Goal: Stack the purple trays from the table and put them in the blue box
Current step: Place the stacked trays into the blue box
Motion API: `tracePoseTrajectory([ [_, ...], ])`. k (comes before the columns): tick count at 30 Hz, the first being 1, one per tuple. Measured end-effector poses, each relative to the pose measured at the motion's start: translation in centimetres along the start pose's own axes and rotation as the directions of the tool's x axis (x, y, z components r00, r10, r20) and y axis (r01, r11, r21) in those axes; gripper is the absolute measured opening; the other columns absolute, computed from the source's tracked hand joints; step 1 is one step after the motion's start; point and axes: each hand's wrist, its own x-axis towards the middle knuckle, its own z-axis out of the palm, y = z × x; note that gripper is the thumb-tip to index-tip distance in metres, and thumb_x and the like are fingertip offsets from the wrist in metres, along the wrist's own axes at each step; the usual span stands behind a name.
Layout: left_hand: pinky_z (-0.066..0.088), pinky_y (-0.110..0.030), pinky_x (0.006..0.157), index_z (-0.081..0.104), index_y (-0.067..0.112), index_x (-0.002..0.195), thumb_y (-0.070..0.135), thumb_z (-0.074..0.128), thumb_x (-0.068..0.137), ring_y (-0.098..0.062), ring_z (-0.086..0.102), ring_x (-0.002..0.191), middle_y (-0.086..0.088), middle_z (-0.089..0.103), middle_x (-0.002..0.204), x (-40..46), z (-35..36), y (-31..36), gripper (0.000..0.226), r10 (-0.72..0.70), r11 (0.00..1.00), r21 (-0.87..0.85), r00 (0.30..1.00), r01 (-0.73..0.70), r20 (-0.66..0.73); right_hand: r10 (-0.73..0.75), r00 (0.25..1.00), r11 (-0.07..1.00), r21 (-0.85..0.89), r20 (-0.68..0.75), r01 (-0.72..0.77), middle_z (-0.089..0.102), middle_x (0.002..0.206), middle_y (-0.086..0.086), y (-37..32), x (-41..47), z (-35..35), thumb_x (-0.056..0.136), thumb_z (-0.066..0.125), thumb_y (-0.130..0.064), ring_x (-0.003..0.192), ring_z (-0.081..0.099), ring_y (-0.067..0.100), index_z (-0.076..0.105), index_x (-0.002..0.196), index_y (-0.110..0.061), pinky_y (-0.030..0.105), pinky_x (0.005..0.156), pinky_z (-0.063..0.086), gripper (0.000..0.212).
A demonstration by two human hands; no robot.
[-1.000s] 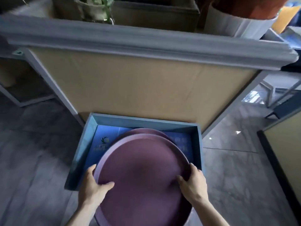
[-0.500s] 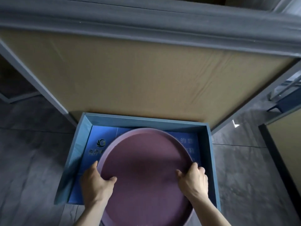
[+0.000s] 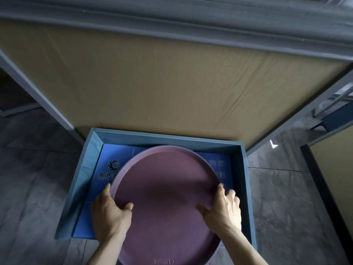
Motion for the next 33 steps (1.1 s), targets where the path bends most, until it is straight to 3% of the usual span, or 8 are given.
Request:
tracePoseTrajectory([
  [4, 0.032, -0.049, 0.115, 0.042, 0.008, 0.148, 0.015, 0.089, 0.067, -0.038, 0.04, 0.14, -0.018, 0.051, 0.147, 0.3, 0.0, -0.5, 0.094, 0.015, 1.0, -0.024, 1.0, -0.015, 0.011, -0.044, 0.999, 0.999, -0.019, -0.014, 0.043, 0.034, 0.145, 0.012, 0.6, -0.5, 0.7, 0.07, 0.074, -0.07, 0.133, 0.039, 0.031, 0.007, 0.16, -0.016, 0.039, 0.11, 0.04, 0.125],
  [9, 0.038, -0.053, 0.11, 0.044, 0.012, 0.147, 0.017, 0.091, 0.064, -0.038, 0.043, 0.138, -0.016, 0.054, 0.145, 0.6, 0.2, -0.7, 0.096, 0.004, 0.999, -0.039, 1.0, -0.004, -0.006, -0.065, 0.998, 0.998, 0.011, 0.013, 0.065, 0.029, 0.146, 0.013, 1.0, -0.5, 0.9, 0.065, 0.085, -0.06, 0.131, 0.04, 0.031, 0.0, 0.161, -0.016, 0.036, 0.107, 0.044, 0.135],
  [18, 0.038, -0.053, 0.109, 0.047, 0.016, 0.143, 0.013, 0.092, 0.059, -0.037, 0.043, 0.134, -0.016, 0.055, 0.14, 1.1, 0.7, -1.4, 0.096, 0.0, 0.993, -0.118, 1.0, -0.003, -0.028, -0.066, 0.998, 0.997, 0.029, -0.012, 0.066, 0.033, 0.137, 0.013, 1.1, -0.2, 1.5, 0.062, 0.092, -0.049, 0.125, 0.049, 0.033, 0.006, 0.161, -0.019, 0.037, 0.099, 0.048, 0.134],
  [21, 0.033, -0.05, 0.115, 0.038, 0.015, 0.151, 0.014, 0.091, 0.062, -0.035, 0.039, 0.141, -0.016, 0.048, 0.148, 1.2, 0.6, -1.9, 0.103, 0.011, 0.99, -0.143, 1.0, -0.008, 0.021, -0.085, 0.996, 0.996, 0.03, -0.016, 0.086, 0.033, 0.137, 0.012, 1.5, 0.0, 1.6, 0.063, 0.091, -0.049, 0.125, 0.048, 0.033, 0.006, 0.161, -0.02, 0.038, 0.1, 0.047, 0.133],
  [24, 0.029, -0.045, 0.118, 0.026, 0.012, 0.157, 0.028, 0.088, 0.069, -0.031, 0.033, 0.147, -0.016, 0.038, 0.157, 1.4, 0.0, -2.7, 0.108, 0.033, 0.991, -0.132, 0.992, -0.016, 0.124, -0.09, 0.996, 0.996, 0.021, -0.003, 0.09, 0.03, 0.142, 0.012, 1.2, 0.0, 1.7, 0.064, 0.091, -0.048, 0.128, 0.045, 0.033, 0.005, 0.161, -0.018, 0.038, 0.103, 0.046, 0.133],
  [30, 0.044, -0.045, 0.101, 0.032, 0.006, 0.149, 0.043, 0.085, 0.069, -0.038, 0.052, 0.13, -0.021, 0.051, 0.144, 1.9, -0.3, -2.7, 0.102, -0.05, 0.997, -0.045, 0.978, 0.06, 0.203, -0.105, 0.994, 0.994, 0.042, 0.005, 0.105, 0.025, 0.149, 0.014, 1.1, 0.1, 1.7, 0.066, 0.09, -0.048, 0.133, 0.042, 0.035, 0.0, 0.161, -0.015, 0.039, 0.106, 0.045, 0.135],
  [33, 0.045, -0.044, 0.097, 0.033, 0.004, 0.147, 0.043, 0.084, 0.071, -0.04, 0.053, 0.128, -0.023, 0.05, 0.143, 2.2, 0.0, -2.7, 0.1, -0.072, 0.997, -0.017, 0.977, 0.077, 0.199, -0.14, 0.989, 0.99, 0.045, 0.051, 0.137, 0.016, 0.151, 0.016, 1.4, -0.2, 1.8, 0.058, 0.089, -0.06, 0.139, 0.035, 0.037, -0.01, 0.16, -0.011, 0.041, 0.111, 0.041, 0.15],
])
